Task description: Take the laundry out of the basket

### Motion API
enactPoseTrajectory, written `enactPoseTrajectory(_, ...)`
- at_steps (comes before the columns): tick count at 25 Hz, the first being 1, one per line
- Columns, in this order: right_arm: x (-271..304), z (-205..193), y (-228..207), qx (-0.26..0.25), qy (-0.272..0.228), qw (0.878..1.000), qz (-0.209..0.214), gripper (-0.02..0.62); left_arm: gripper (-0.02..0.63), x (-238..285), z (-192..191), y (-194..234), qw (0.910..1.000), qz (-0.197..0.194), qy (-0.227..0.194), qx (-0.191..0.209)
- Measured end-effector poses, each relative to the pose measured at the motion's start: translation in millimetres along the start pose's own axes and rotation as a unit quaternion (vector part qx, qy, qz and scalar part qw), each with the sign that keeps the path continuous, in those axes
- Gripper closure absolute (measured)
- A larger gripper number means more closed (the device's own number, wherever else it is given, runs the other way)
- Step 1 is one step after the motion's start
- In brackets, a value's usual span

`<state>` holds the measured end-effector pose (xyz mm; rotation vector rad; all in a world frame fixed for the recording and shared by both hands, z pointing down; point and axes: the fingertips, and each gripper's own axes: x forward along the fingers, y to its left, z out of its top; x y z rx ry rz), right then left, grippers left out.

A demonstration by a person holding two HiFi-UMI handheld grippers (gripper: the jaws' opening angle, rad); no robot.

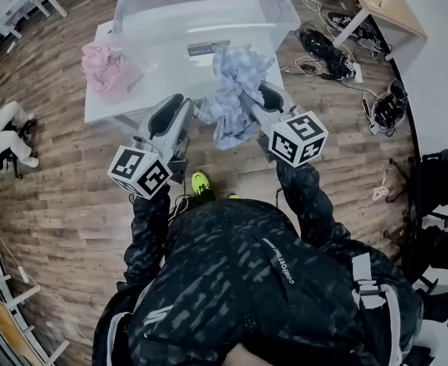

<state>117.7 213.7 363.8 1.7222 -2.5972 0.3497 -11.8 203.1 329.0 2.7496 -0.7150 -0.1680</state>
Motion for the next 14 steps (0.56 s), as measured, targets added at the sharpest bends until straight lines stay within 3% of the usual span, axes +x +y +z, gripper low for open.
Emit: enactPoseTrajectory(14,-36.8,-15.7,-0.1,-0.007,0.008,1.0,0.013,0.476,0.52,2.4,-20.7,-41.6,1.0,0.005,0.007,0.0)
